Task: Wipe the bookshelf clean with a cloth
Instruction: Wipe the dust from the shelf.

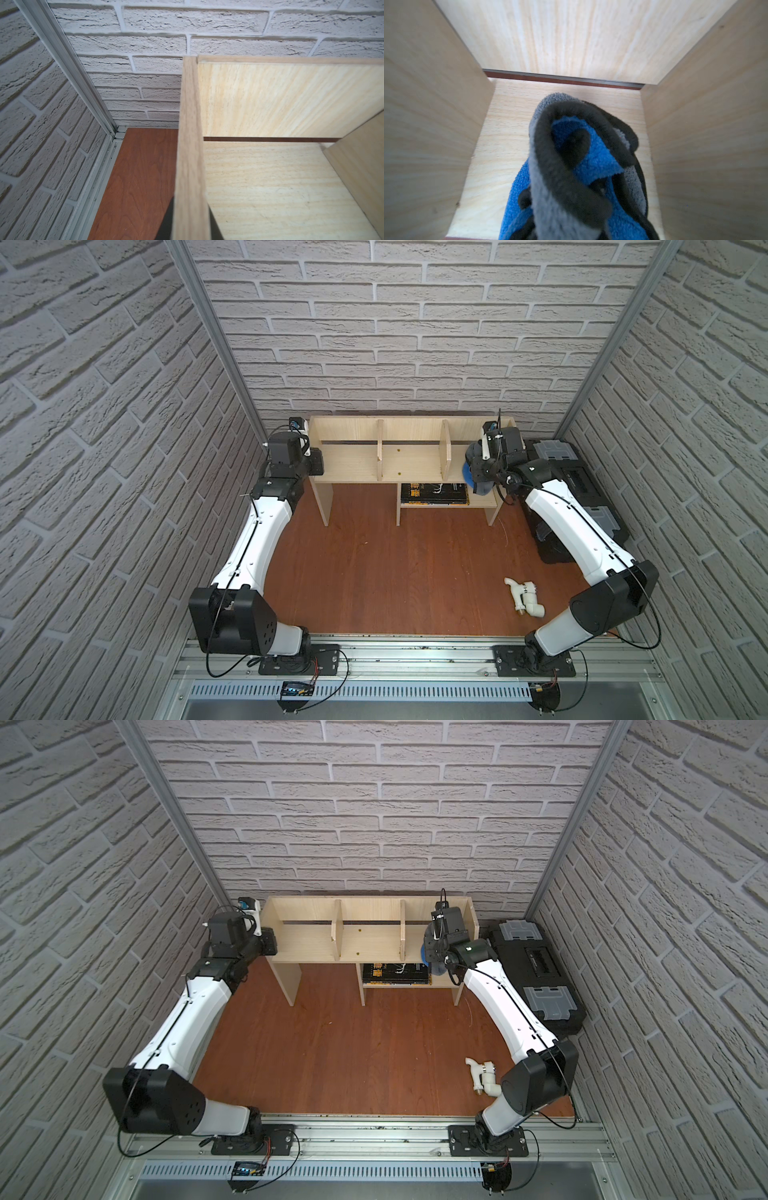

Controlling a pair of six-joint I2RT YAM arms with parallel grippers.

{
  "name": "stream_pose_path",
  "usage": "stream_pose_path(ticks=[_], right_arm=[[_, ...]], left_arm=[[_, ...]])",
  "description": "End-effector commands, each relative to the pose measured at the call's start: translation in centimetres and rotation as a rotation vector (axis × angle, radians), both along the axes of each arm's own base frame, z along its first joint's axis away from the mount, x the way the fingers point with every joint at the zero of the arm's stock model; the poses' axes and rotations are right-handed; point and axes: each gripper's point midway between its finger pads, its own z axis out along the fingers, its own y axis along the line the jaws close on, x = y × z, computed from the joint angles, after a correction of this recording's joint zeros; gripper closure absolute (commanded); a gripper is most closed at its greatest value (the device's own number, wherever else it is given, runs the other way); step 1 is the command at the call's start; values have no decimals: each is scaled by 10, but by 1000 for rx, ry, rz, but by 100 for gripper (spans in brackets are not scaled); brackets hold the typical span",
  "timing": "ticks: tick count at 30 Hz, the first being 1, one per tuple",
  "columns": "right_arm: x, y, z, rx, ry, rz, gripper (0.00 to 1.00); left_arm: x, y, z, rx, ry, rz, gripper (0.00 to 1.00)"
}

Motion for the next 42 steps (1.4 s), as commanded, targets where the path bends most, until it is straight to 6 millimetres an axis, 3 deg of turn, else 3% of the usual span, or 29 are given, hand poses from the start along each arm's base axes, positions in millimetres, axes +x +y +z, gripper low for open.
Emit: stream_pose_path(ticks=[1,6,10,13,18,21,24,28,35,42], right_arm=[[5,-23,-11,-100,30,-81,97],[28,9,-19,24,37,9,97],[29,11,-7,67,17,-17,97],[24,18,25,116,-63,18,97],[-6,39,108,133,-218,100,97],[-31,71,151,138,-300,195,97],[-53,115,172,164,-345,317,97],[-61,159,169,168,-353,383,97],[-19,191,119,101,-263,347,97],[23,187,68,21,-192,245,97]], left_arm=[[2,-12,-12,-32,17,-49,100],[2,-12,-10,-39,15,-51,100],[2,-13,-13,-39,19,-51,100],[4,-16,-15,-53,21,-60,100],[3,-14,-14,-53,19,-53,100],[3,-14,-13,-53,16,-55,100],[3,-14,-14,-50,18,-53,100],[2,-14,-13,-47,16,-52,100],[1,-14,-13,-46,13,-54,100],[1,-11,-14,-27,15,-49,100]])
